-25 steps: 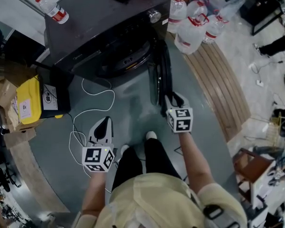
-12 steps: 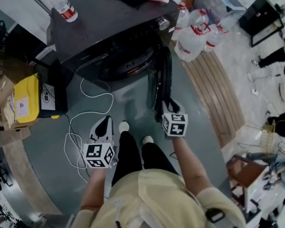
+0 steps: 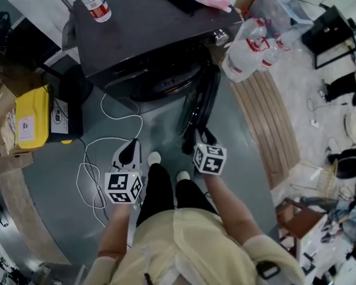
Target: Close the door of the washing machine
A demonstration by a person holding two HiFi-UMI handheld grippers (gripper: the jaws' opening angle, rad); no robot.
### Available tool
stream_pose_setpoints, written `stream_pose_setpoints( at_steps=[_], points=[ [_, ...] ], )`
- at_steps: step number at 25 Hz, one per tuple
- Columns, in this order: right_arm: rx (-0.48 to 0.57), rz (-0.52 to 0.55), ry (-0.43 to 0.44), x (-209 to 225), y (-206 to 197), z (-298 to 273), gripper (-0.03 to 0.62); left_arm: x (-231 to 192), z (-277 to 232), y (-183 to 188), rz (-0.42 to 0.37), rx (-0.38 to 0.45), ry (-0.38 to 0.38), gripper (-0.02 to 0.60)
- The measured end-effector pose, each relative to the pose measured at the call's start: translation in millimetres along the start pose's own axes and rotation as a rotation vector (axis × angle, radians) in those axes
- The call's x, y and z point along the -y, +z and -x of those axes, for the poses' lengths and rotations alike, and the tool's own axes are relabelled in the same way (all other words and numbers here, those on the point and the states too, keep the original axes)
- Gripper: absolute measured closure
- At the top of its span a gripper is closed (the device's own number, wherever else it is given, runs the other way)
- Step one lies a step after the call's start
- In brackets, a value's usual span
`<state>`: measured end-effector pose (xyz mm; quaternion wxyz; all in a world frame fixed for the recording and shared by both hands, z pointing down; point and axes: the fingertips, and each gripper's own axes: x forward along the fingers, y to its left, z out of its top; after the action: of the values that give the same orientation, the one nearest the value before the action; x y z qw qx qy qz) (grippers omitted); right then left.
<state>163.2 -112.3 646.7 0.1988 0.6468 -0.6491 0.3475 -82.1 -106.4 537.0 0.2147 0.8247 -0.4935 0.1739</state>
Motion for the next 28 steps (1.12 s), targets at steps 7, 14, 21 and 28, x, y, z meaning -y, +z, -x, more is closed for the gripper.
stream_pose_setpoints(
  at_steps=[7, 14, 21, 28],
  points=[
    [-0.038, 0.007, 0.083, -47, 8, -22, 0.468, -22, -4, 7, 0.007, 0.004, 0.011, 0.583],
    [-0.051, -0.030, 0.112, -86, 24, -46, 0.474, -54, 0, 12, 0.024, 0.004, 0.055, 0.583],
    [-0.053, -0.034, 0.120, -110, 35, -61, 0.474, -82, 6, 10, 0.041, -0.005, 0.085, 0.583],
    [-0.041, -0.035, 0.119, -127, 47, -75, 0.474, -98, 5, 12, 0.047, -0.004, 0.081, 0.583]
  ],
)
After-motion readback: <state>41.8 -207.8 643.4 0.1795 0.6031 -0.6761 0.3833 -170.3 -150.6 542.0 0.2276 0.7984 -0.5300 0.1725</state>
